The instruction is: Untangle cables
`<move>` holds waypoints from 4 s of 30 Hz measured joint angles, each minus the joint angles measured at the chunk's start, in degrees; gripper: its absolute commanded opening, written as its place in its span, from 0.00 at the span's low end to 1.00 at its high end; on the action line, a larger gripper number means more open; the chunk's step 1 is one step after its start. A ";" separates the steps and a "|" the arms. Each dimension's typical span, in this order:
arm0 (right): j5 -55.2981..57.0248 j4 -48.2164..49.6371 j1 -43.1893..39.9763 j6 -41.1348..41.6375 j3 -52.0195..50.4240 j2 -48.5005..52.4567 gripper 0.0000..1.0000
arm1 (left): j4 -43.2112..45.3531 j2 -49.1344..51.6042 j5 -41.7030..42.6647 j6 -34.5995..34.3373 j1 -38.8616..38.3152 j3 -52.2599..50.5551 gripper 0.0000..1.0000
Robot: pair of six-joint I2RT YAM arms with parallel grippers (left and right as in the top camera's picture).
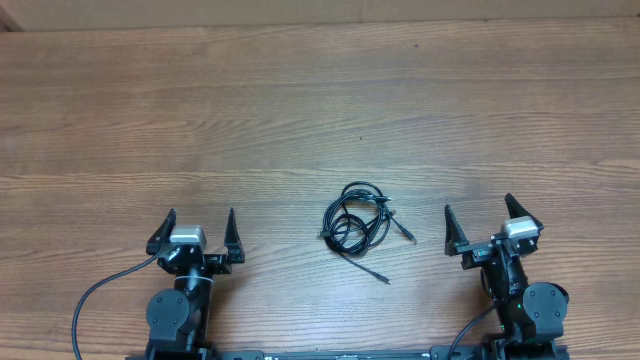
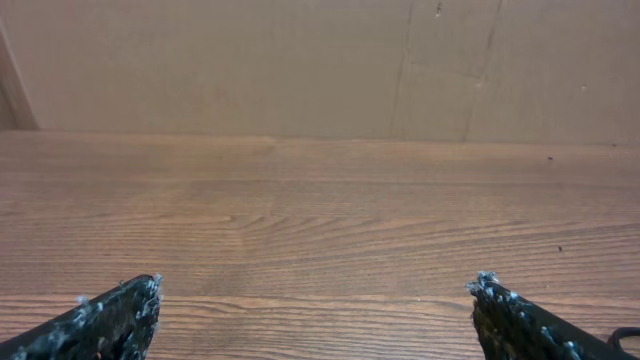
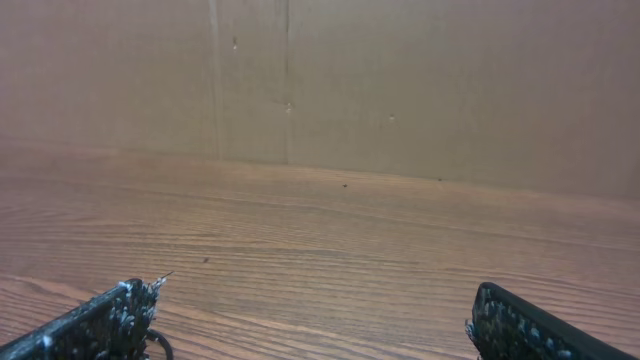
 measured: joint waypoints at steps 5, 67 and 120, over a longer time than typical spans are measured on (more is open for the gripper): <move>0.02 -0.04 0.00 -0.02 0.00 0.00 1.00 | 0.00 0.00 0.00 0.00 0.00 0.00 1.00; 0.00 -0.02 0.00 -0.04 0.00 0.00 1.00 | -0.02 0.00 0.00 0.00 0.00 0.00 1.00; 0.02 -0.04 0.00 -0.02 0.00 0.00 1.00 | -12.33 0.13 8.00 -1.25 0.00 10.23 1.00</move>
